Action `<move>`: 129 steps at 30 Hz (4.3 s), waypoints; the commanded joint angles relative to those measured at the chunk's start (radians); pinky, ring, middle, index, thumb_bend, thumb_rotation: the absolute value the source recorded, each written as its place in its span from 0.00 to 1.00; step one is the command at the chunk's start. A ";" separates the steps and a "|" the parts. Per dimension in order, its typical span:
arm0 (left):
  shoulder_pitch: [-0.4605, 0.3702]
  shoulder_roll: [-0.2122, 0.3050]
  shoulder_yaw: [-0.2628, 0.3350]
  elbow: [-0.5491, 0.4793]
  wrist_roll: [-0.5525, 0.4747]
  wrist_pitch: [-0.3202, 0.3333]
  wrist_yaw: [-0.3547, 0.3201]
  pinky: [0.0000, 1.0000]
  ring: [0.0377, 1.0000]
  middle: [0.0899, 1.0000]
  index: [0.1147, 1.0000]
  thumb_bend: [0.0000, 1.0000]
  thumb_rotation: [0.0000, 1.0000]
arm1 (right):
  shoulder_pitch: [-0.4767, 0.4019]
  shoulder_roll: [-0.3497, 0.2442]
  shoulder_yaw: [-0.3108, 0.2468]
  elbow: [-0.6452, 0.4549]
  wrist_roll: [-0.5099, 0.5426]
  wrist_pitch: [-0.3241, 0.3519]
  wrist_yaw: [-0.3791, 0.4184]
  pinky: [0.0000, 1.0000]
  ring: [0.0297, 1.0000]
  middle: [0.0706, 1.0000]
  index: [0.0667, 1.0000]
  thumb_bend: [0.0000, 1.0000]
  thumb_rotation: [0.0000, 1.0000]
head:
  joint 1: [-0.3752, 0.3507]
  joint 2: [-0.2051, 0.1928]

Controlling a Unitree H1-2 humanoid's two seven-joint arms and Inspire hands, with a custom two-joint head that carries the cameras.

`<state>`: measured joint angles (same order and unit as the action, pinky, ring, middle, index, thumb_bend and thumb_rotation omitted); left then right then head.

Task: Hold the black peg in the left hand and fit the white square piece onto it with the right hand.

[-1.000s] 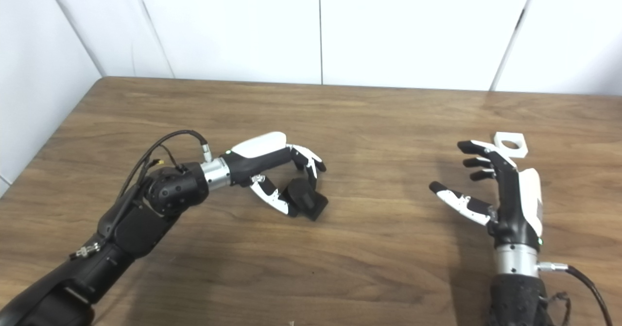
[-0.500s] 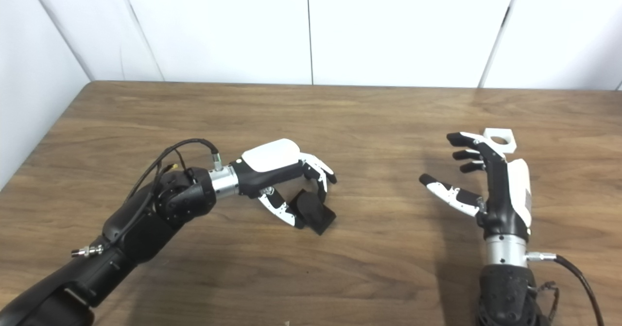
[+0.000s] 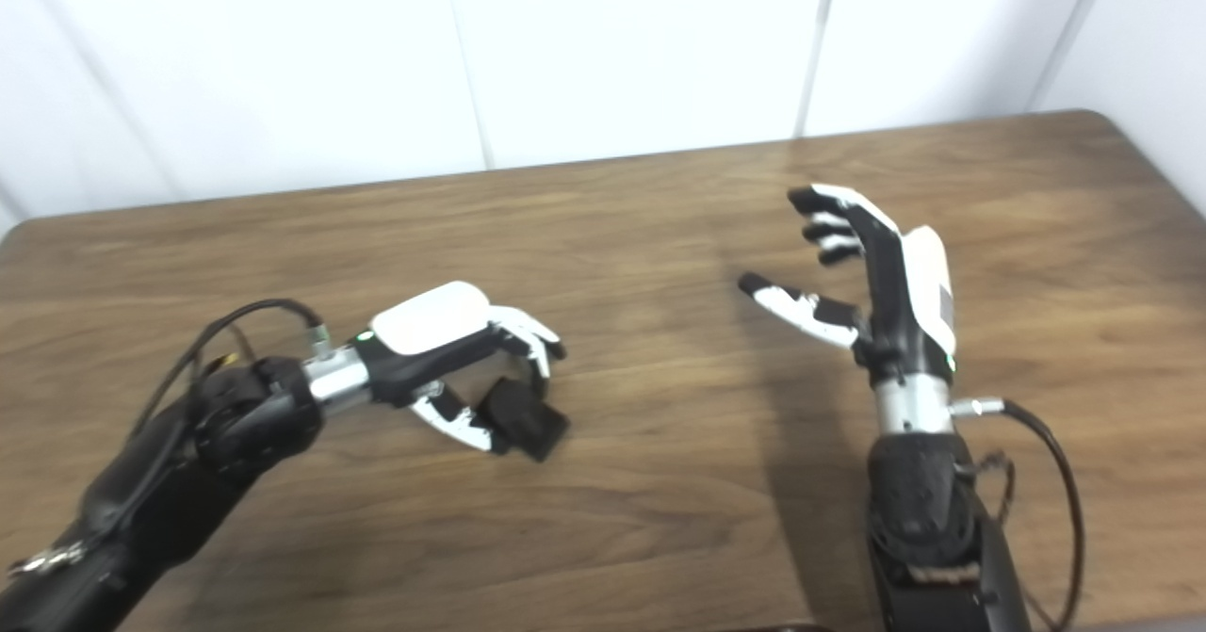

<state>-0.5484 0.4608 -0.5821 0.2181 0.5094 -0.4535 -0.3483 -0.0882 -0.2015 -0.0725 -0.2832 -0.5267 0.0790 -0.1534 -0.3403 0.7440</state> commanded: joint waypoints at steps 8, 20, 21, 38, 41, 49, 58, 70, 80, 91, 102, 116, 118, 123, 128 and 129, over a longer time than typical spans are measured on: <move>0.029 0.078 -0.097 0.017 0.032 -0.016 -0.013 0.65 0.79 0.76 0.42 0.52 0.07 | -0.078 -0.109 -0.010 -0.073 -0.111 0.001 0.028 0.57 0.66 0.69 0.68 0.64 0.19 | -0.081 -0.022; 0.014 0.106 -0.144 0.034 0.015 -0.016 0.031 0.65 0.79 0.76 0.43 0.52 0.07 | -0.225 -0.325 -0.001 -0.039 -0.246 0.178 0.296 0.63 0.80 0.83 0.68 0.68 0.32 | -0.092 -0.040; 0.014 0.106 -0.142 0.032 0.019 -0.016 0.026 0.65 0.79 0.76 0.43 0.52 0.07 | -0.242 -0.350 0.005 -0.025 -0.246 0.186 0.327 0.64 0.82 0.84 0.69 0.68 0.32 | -0.092 -0.040; 0.018 0.109 -0.154 0.035 0.029 -0.016 0.030 0.61 0.76 0.76 0.43 0.52 0.07 | -0.464 -0.530 0.248 0.352 -0.288 0.120 0.547 0.79 0.89 0.90 0.73 0.70 0.19 | -0.079 -0.049; 0.018 0.110 -0.153 0.033 0.028 -0.016 0.024 0.61 0.77 0.77 0.43 0.52 0.07 | -0.496 -0.531 0.298 0.393 -0.304 0.128 0.605 0.82 0.91 0.91 0.75 0.75 0.20 | -0.070 -0.049; 0.018 0.109 -0.154 0.039 0.035 -0.016 0.041 0.61 0.78 0.76 0.43 0.52 0.07 | -0.571 -0.513 0.420 0.509 -0.392 0.141 0.662 0.85 0.91 0.92 0.77 0.80 0.19 | -0.058 -0.049; 0.024 0.108 -0.150 0.035 0.033 -0.016 0.028 0.61 0.77 0.76 0.43 0.52 0.07 | -0.599 -0.483 0.445 0.607 -0.402 0.137 0.618 0.84 0.91 0.91 0.77 0.82 0.13 | -0.042 -0.049; 0.012 0.104 -0.137 0.059 0.035 -0.015 0.026 0.65 0.78 0.77 0.43 0.52 0.07 | -0.607 -0.506 0.424 0.572 -0.384 0.121 0.593 0.84 0.89 0.90 0.76 0.79 0.15 | -0.028 -0.046; 0.007 0.111 -0.141 0.074 0.018 -0.016 0.039 0.62 0.73 0.76 0.43 0.52 0.07 | -0.638 -0.528 0.381 0.471 -0.335 0.133 0.659 0.82 0.90 0.90 0.70 0.77 0.12 | -0.026 -0.041; 0.002 0.104 -0.139 0.096 0.016 -0.016 0.038 0.63 0.74 0.76 0.43 0.52 0.07 | -0.691 -0.563 0.365 0.414 -0.322 0.110 0.710 0.73 0.87 0.88 0.67 0.78 0.14 | -0.014 -0.039; 0.009 0.108 -0.137 0.093 0.020 -0.016 0.030 0.60 0.72 0.76 0.43 0.52 0.07 | -0.711 -0.539 0.388 0.500 -0.337 0.111 0.697 0.76 0.89 0.89 0.70 0.78 0.12 | -0.007 -0.042; 0.021 0.103 -0.134 0.094 0.027 -0.016 0.035 0.63 0.76 0.76 0.43 0.52 0.07 | -0.728 -0.506 0.417 0.620 -0.350 0.092 0.651 0.75 0.86 0.88 0.75 0.79 0.11 | 0.005 -0.040; 0.023 0.099 -0.131 0.095 0.030 -0.016 0.029 0.64 0.77 0.77 0.43 0.52 0.07 | -0.727 -0.504 0.417 0.633 -0.347 0.090 0.643 0.75 0.86 0.88 0.76 0.80 0.11 | 0.008 -0.040; 0.026 0.096 -0.135 0.091 0.039 -0.016 0.032 0.62 0.77 0.76 0.43 0.52 0.07 | -0.725 -0.502 0.419 0.665 -0.342 0.079 0.618 0.76 0.85 0.87 0.77 0.79 0.11 | 0.013 -0.041; 0.033 0.094 -0.133 0.083 0.044 -0.015 0.026 0.62 0.75 0.76 0.43 0.52 0.07 | -0.732 -0.498 0.426 0.702 -0.345 0.075 0.602 0.76 0.86 0.88 0.77 0.79 0.10 | 0.013 -0.041; 0.034 0.093 -0.133 0.082 0.045 -0.015 0.023 0.62 0.75 0.76 0.43 0.52 0.07 | -0.732 -0.498 0.428 0.708 -0.346 0.073 0.599 0.76 0.86 0.88 0.77 0.79 0.10 | 0.016 -0.044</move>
<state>-0.5694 0.5242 -0.6741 0.2627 0.4539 -0.4895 -0.2397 -0.7531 -0.6817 0.3641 0.4337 -0.8700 0.1702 0.4815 -0.3267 0.7026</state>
